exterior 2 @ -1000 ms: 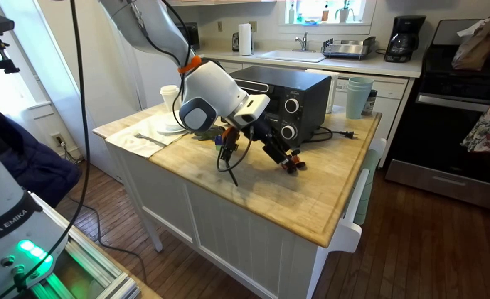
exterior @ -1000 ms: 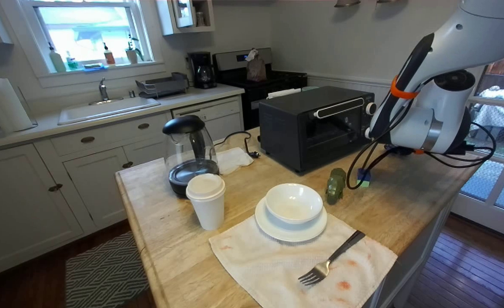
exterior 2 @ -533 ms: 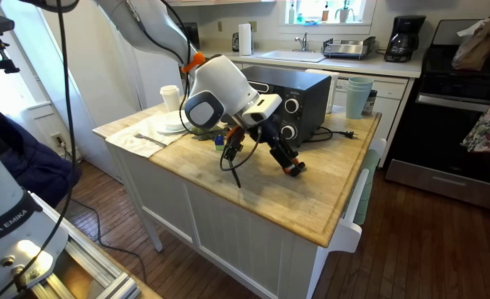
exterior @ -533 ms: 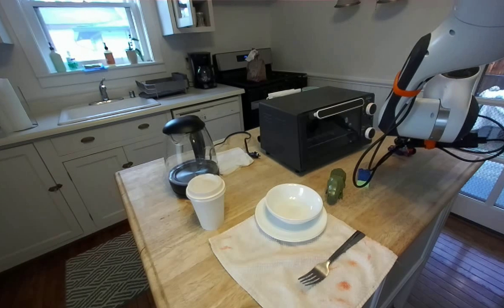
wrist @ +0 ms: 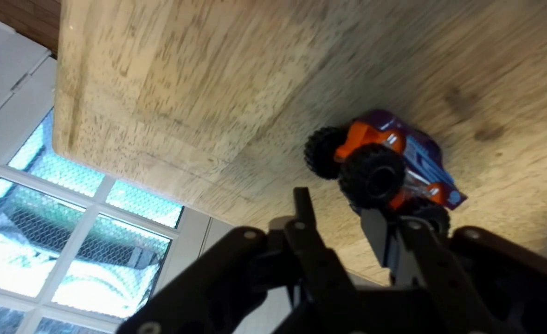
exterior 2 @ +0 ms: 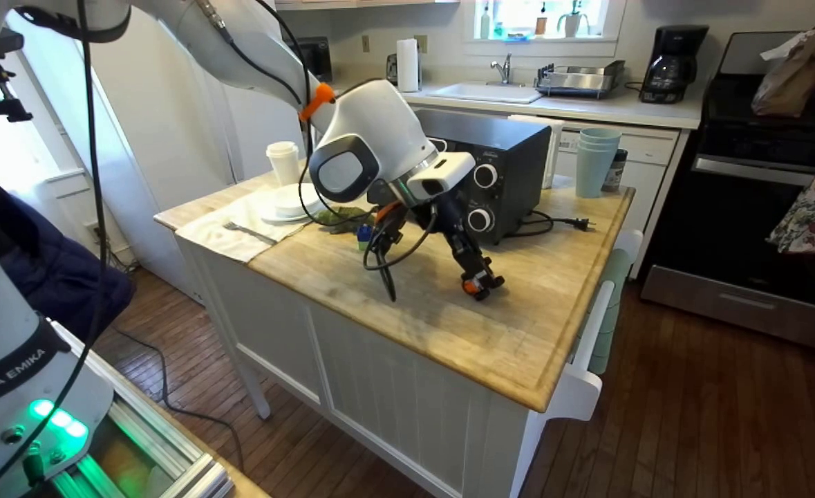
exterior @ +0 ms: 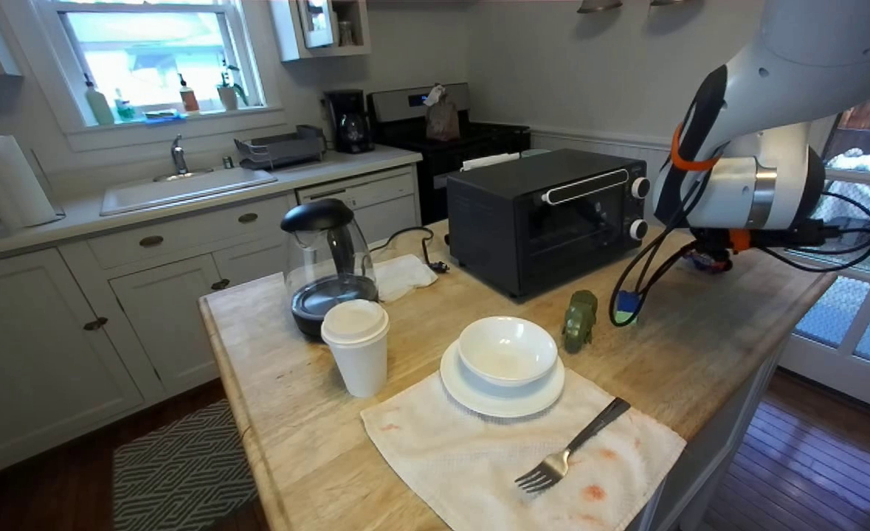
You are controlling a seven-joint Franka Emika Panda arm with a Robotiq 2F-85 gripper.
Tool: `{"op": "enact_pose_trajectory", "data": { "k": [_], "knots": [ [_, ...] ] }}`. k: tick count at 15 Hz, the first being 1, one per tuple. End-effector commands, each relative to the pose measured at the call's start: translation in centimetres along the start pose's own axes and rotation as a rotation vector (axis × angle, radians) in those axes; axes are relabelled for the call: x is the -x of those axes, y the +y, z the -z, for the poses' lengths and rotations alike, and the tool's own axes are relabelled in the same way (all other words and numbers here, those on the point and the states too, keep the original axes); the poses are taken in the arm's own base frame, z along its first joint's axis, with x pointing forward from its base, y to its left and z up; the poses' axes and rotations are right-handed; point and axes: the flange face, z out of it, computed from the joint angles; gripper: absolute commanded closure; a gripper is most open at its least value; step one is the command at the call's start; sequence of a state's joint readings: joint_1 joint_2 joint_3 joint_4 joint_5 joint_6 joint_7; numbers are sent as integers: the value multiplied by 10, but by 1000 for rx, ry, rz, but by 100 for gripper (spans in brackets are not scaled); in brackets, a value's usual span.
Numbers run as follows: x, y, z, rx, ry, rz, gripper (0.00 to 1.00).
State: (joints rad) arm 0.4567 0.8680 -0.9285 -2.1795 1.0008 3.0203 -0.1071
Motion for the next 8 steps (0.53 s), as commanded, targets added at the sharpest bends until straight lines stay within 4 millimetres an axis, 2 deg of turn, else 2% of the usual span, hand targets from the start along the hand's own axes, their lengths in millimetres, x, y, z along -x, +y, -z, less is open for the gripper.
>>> {"op": "enact_pose_trajectory", "data": {
  "k": [1, 6, 7, 8],
  "knots": [
    [-2, -11, 4, 6, -27, 28, 69],
    [6, -38, 8, -14, -36, 116, 62],
    [7, -42, 10, -15, -35, 131, 64],
    [10, -46, 12, -18, -35, 142, 52]
  ]
}}
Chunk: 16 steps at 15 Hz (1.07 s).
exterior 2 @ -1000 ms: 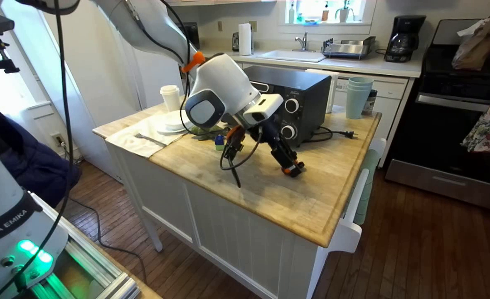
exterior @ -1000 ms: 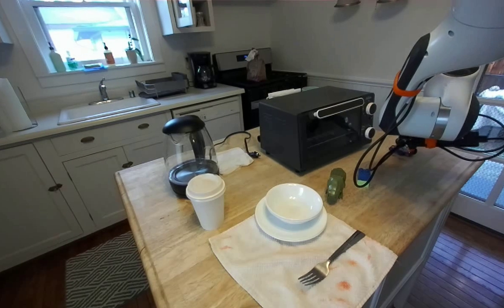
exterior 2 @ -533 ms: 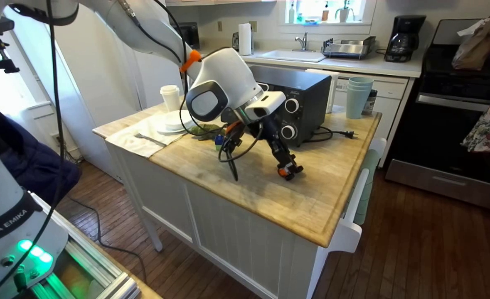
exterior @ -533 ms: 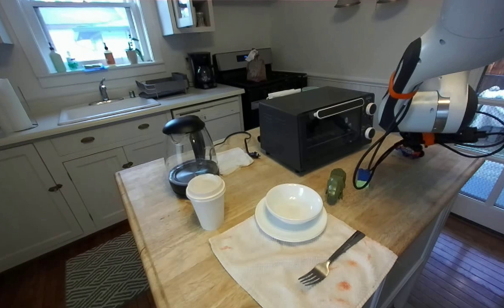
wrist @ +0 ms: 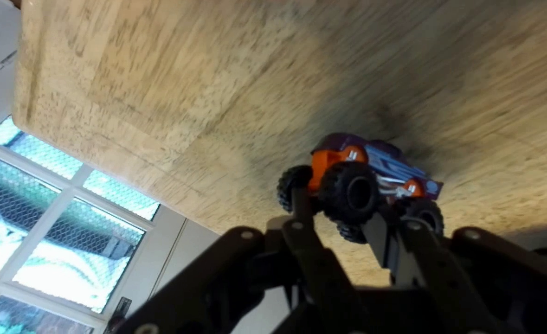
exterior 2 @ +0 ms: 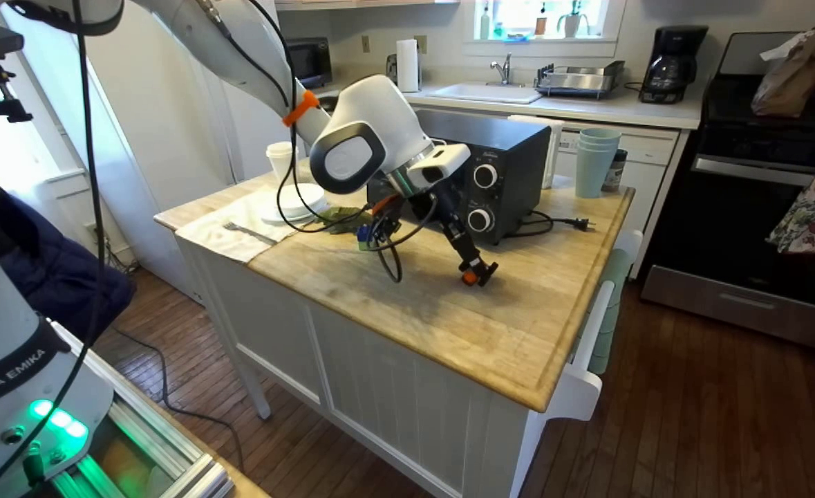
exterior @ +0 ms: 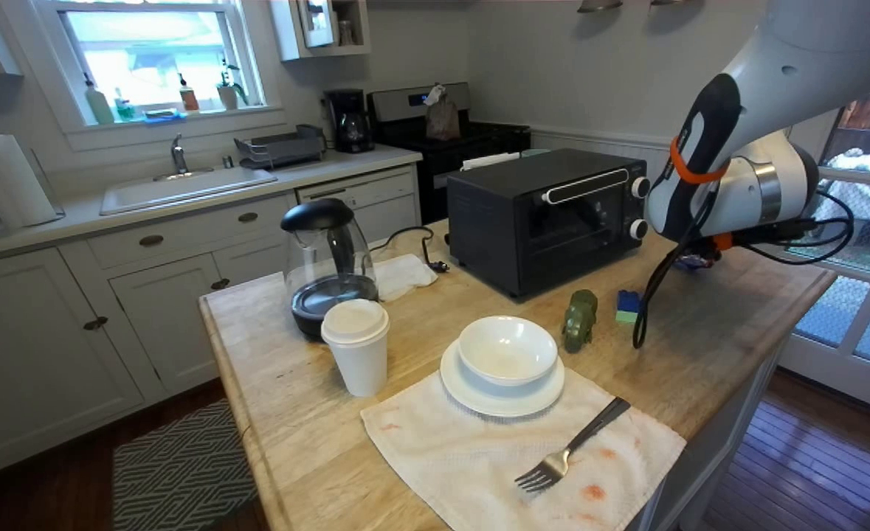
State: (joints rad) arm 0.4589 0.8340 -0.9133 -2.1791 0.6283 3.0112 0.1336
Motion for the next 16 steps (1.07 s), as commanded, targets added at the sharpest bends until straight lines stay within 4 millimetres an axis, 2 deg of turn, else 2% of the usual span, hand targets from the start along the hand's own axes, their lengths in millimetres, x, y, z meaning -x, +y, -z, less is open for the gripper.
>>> {"op": "enact_pose_trajectory", "data": {
  "k": [1, 5, 7, 13, 16],
  "knots": [
    [6, -13, 8, -30, -22, 31, 44],
    [13, -18, 22, -36, -54, 35, 12],
    [16, -19, 28, -43, -54, 38, 2],
    [22, -24, 47, -116, -72, 85, 0],
    [11, -25, 59, -212, -101, 113, 0]
  ]
}}
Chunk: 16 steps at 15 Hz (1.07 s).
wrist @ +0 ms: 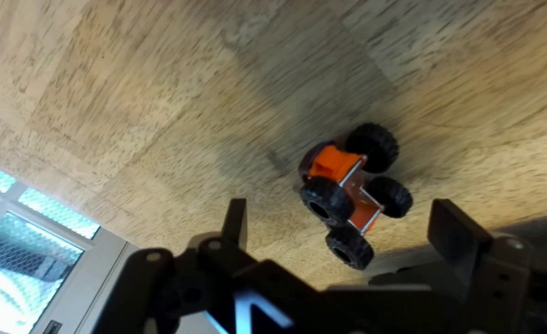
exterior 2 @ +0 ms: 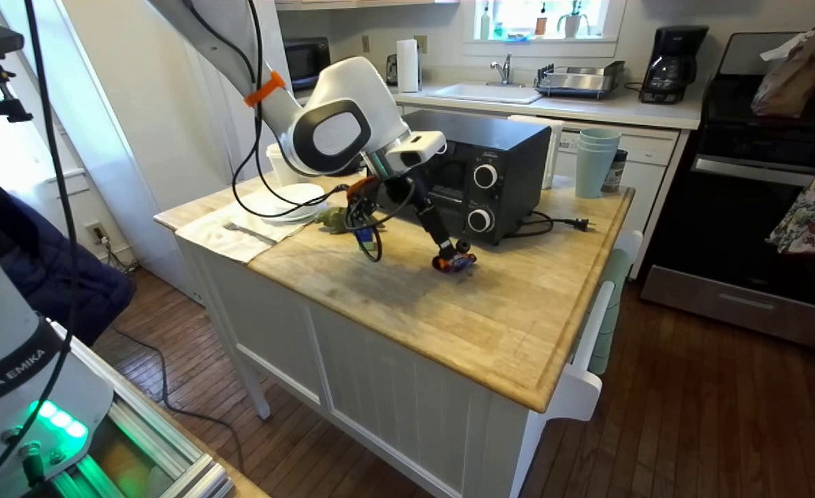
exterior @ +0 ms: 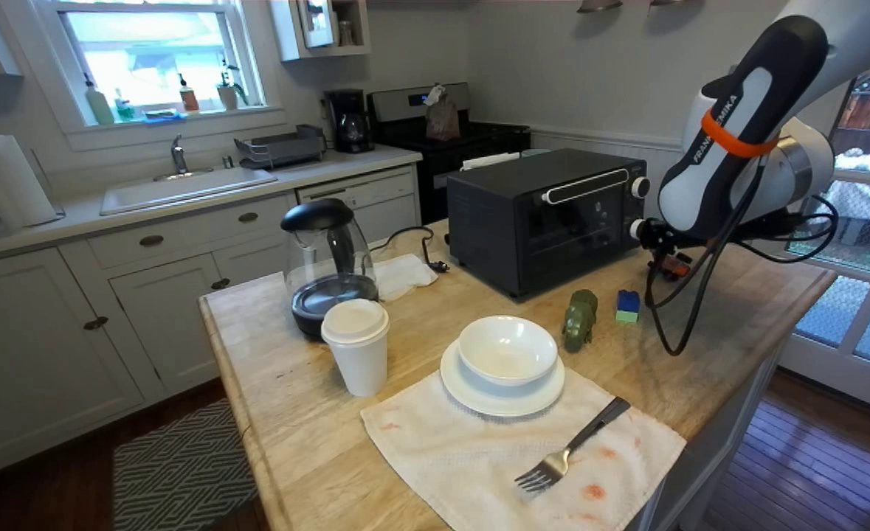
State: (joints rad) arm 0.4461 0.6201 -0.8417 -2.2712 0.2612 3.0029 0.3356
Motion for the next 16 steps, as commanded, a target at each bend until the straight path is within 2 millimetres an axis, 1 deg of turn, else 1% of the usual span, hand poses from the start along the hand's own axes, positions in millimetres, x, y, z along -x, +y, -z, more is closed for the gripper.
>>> {"op": "enact_pose_trajectory", "data": {
  "k": [1, 3, 6, 7, 8, 10, 11, 16],
  "knots": [
    [-12, 7, 24, -145, -33, 55, 0],
    [-17, 13, 27, -208, -70, 101, 0],
    [-25, 28, 30, -298, -147, 178, 0],
    [-26, 34, 27, -317, -188, 204, 0],
    [-21, 26, 19, -256, -143, 162, 0],
    [-26, 37, 22, -286, -173, 188, 0],
    [-27, 39, 23, -290, -176, 194, 0],
    [-25, 32, 25, -298, -178, 204, 0]
  ]
}}
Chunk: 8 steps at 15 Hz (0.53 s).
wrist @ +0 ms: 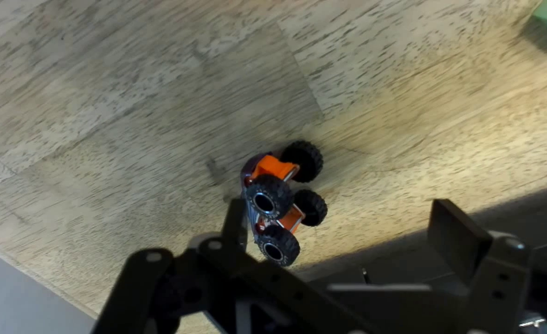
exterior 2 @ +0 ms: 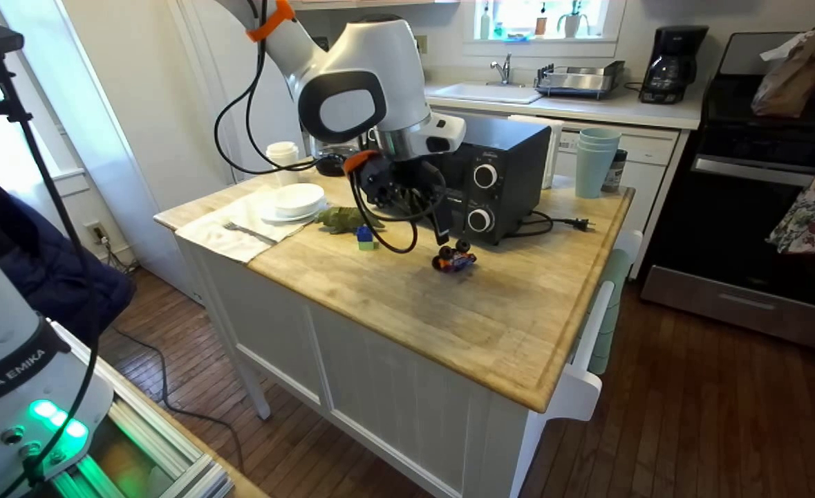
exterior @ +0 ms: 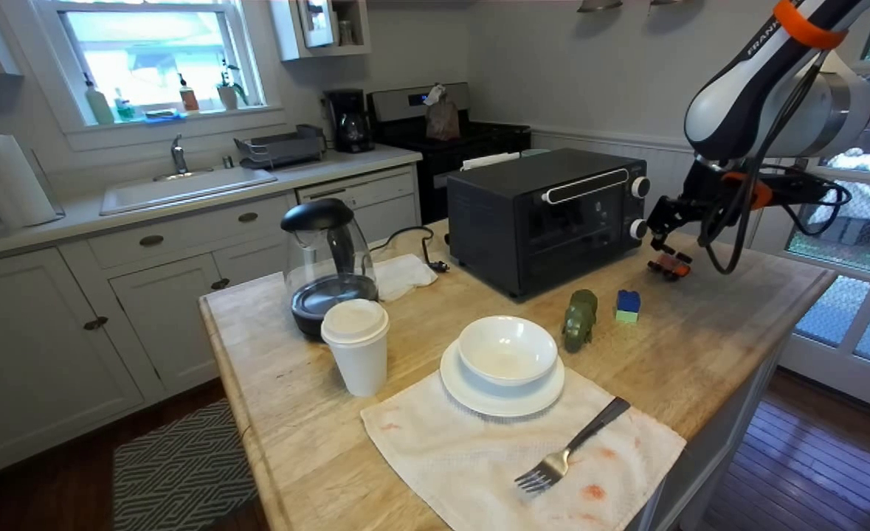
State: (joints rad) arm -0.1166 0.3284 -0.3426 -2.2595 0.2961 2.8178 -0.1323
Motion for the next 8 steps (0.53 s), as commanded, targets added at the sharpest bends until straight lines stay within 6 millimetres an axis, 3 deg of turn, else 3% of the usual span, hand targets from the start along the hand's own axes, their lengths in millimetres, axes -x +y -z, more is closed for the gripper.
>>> {"op": "enact_pose_trajectory", "data": {
  "k": [1, 8],
  "knots": [
    [0, 0, 1, 1, 0, 0, 0],
    [-3, 19, -11, -37, -159, 74, 0]
  ]
}}
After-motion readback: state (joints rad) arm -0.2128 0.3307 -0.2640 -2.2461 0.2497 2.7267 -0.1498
